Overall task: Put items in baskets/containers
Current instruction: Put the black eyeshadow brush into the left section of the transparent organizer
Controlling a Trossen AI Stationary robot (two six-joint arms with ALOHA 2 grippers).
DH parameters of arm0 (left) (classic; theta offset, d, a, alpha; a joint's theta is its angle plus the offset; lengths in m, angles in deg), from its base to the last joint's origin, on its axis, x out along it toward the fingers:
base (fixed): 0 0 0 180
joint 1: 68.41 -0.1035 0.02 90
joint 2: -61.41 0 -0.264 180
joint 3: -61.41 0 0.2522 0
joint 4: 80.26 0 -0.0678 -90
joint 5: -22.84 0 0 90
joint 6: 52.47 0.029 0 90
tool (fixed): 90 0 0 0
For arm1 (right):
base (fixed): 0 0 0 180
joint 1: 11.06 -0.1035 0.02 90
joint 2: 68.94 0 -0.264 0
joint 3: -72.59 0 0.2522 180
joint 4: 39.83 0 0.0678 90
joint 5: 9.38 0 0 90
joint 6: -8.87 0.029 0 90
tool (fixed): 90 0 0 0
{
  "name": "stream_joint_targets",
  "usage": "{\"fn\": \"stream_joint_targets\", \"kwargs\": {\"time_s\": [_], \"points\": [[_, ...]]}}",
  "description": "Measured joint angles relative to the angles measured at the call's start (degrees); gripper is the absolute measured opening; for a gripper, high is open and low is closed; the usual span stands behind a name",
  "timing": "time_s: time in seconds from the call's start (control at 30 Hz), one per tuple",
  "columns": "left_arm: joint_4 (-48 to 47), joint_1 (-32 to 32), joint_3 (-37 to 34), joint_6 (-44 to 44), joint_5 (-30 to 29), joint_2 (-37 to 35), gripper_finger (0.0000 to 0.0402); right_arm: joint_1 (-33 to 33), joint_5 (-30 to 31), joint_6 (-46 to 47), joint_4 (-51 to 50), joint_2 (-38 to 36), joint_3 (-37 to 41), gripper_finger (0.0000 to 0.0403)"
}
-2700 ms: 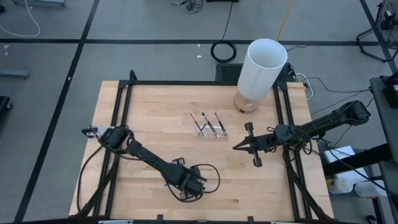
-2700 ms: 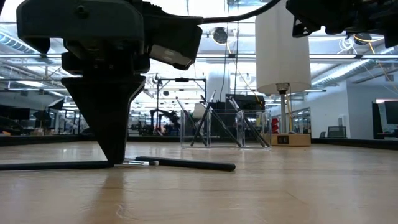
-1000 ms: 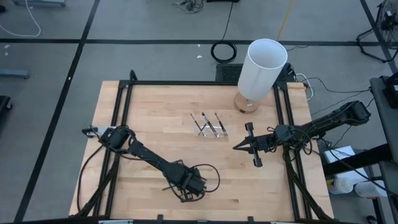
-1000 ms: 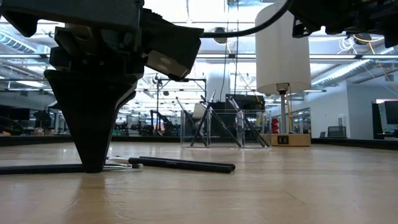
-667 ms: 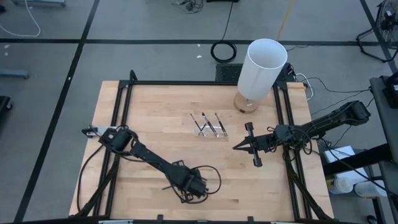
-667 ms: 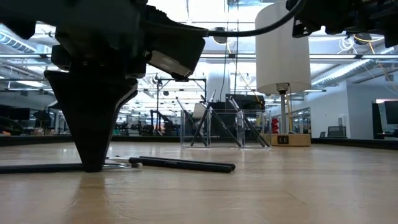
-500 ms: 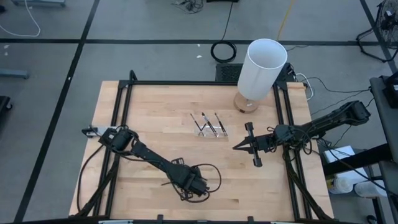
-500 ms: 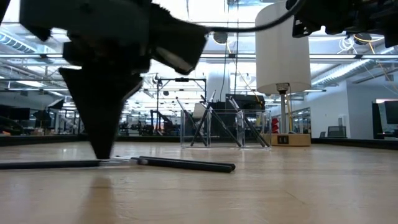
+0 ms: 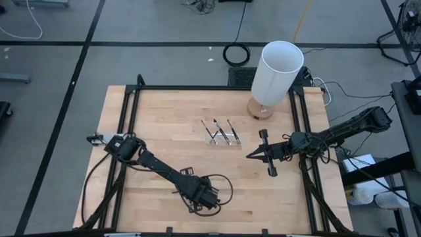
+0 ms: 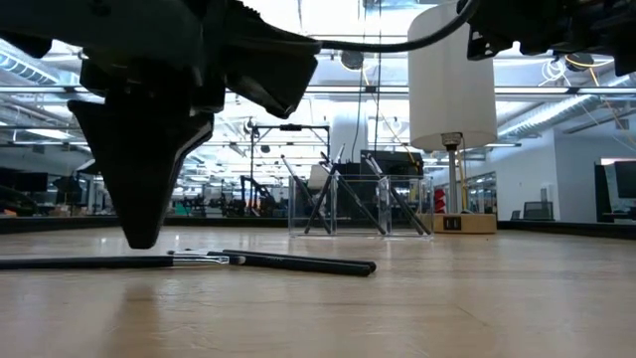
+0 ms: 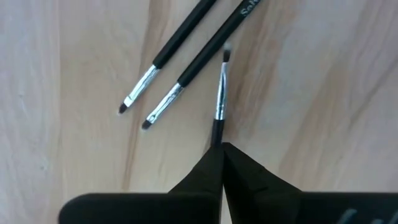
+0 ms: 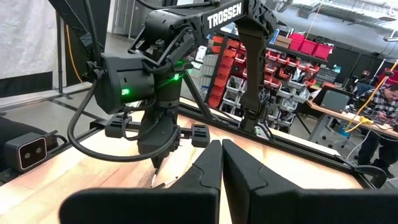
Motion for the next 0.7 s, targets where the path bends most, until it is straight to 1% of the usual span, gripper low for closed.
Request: {"fn": "stream_joint_targets", "kwargs": {"time_s": [0.13,0.27,0.37,0.6,0.7], "points": [[-1.6,0.0,0.0,0.6,0.0,0.0,0.0015,0.0,0.0,0.1,0.0,0.0,0.0,0.0],[-1.2,0.0,0.1,1.7,0.4,-0.1,0.0025,0.0,0.0,0.1,0.0,0.0,0.0,0.0],[-1.0,0.0,0.1,1.7,0.5,-0.1,0.0048,0.0,0.0,0.1,0.0,0.0,0.0,0.0],[-0.8,0.1,0.0,0.4,0.5,-0.1,0.0124,0.0,0.0,0.2,0.0,0.0,0.0,0.0],[0.7,0.1,-1.7,0.3,0.7,-0.2,0.0138,0.0,0.0,0.2,-0.1,0.0,0.0,0.0]]}}
